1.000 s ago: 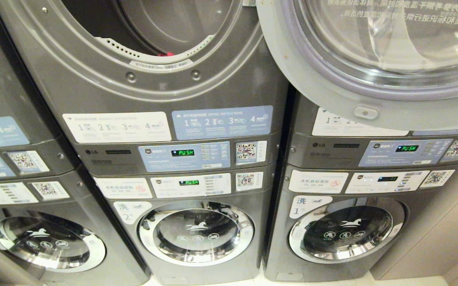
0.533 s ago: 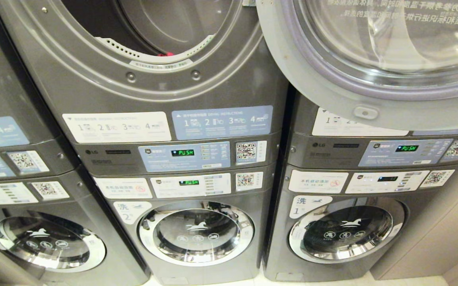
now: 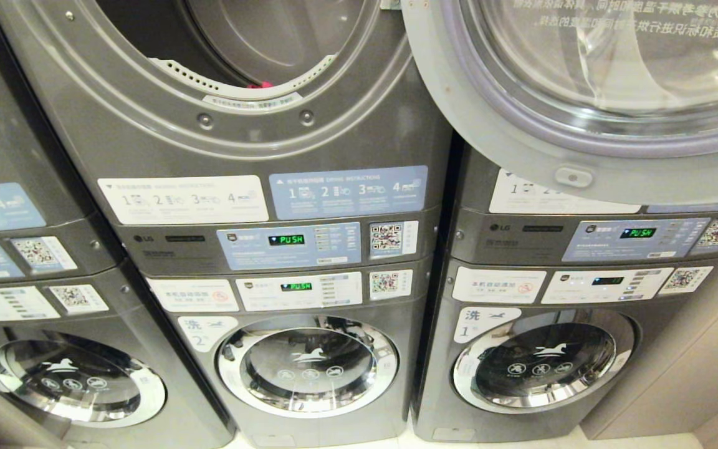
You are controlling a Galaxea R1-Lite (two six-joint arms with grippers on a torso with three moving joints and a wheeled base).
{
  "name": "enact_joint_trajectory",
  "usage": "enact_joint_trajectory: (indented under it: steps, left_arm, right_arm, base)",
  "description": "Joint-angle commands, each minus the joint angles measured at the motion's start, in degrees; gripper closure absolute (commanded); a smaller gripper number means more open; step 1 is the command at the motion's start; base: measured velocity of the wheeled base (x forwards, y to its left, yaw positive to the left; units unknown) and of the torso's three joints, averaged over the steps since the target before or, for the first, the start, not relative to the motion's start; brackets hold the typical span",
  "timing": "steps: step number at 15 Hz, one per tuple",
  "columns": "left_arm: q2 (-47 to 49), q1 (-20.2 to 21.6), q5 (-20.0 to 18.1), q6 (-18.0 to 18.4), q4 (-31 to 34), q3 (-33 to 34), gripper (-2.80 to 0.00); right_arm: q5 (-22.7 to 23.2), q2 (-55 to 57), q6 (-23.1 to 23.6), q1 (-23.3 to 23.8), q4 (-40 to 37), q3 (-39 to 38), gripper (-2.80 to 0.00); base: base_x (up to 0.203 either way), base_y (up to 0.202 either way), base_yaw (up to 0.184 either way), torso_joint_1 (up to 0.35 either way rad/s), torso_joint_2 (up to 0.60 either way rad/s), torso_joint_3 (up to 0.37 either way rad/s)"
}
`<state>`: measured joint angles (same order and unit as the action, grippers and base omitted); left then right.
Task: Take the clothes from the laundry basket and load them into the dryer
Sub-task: Close the dryer
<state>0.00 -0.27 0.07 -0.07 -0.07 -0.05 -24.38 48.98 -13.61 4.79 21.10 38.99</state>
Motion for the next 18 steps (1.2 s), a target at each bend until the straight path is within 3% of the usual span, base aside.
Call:
enact_joint_trajectory:
  steps: [1,7,10,18]
  left_arm:
    - [0.0,0.0,0.0,0.0,0.0,0.0,0.0]
    - [0.0,0.0,0.0,0.0,0.0,0.0,0.0]
    - [0.0,0.0,0.0,0.0,0.0,0.0,0.0]
    - [0.0,0.0,0.0,0.0,0.0,0.0,0.0]
  right_arm:
    - [-0.1,0.2,0.1,0.0,0.2,-0.3,0.0]
    - [0.5,2.0,0.5,0.0,2.1,1.2,0.0]
    - [4.0,3.4,2.7,0.0,5.7,0.7,0.0]
    - [4.3,5.3,3.1,0.0,6.4,1.3,0.0]
  base:
    - [0.0,0.0,0.0,0.0,0.0,0.0]
    - [0.0,0.0,0.0,0.0,0.0,0.0]
    - [0.0,0.0,0.0,0.0,0.0,0.0]
    - [0.0,0.0,0.0,0.0,0.0,0.0]
